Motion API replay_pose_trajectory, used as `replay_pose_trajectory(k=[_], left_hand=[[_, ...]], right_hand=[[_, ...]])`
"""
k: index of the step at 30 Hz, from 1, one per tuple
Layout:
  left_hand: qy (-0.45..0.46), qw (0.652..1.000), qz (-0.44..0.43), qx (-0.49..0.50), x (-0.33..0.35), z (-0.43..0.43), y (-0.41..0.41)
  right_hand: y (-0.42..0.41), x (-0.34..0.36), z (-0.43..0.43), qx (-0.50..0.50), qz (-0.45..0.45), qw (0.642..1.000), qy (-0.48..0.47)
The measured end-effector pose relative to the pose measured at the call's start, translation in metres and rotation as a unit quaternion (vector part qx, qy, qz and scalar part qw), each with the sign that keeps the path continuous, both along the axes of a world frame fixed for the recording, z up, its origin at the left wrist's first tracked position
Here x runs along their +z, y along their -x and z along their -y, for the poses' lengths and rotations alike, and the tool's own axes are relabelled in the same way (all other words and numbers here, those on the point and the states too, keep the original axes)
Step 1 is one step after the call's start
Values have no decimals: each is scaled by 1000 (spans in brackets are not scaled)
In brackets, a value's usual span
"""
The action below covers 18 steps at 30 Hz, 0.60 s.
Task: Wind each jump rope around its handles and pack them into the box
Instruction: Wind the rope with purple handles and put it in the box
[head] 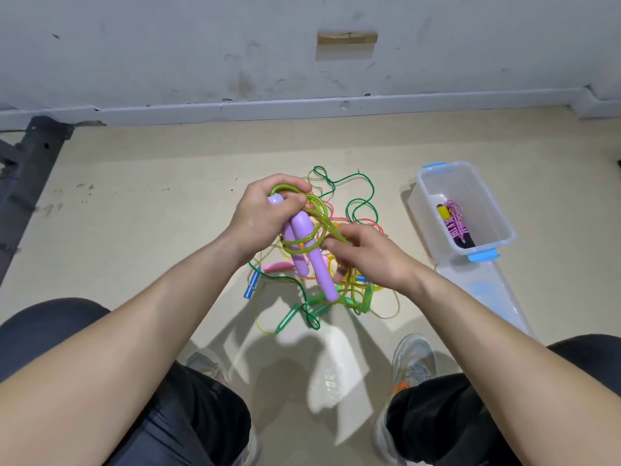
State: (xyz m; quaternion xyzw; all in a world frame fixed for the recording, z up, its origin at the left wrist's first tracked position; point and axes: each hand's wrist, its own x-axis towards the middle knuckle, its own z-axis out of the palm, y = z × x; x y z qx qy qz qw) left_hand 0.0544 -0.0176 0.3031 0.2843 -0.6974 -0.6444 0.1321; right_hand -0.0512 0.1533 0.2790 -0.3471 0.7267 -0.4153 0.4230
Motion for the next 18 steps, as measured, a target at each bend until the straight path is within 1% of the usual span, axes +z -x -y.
replay_pose_trajectory(k=[3,8,10,12,15,18], left_hand=[[-22,1000,6,18,1,3,-1],[-52,998,10,36,1,0,1],[-59,997,5,46,1,-2,3],[-69,996,2,54,0,-4,2],[-83,995,5,63,-3,-10,0],[-116,989,11,93,-5,-16,1]], right_hand=[[3,5,-4,-47,52,998,4],[8,14,-1,-124,77,987,67],[5,12,-1,-148,76,983,78],[3,10,-2,-137,53,987,61],[1,3,-1,-92,-29,995,6],[-7,5,1,-96,-56,994,-4]])
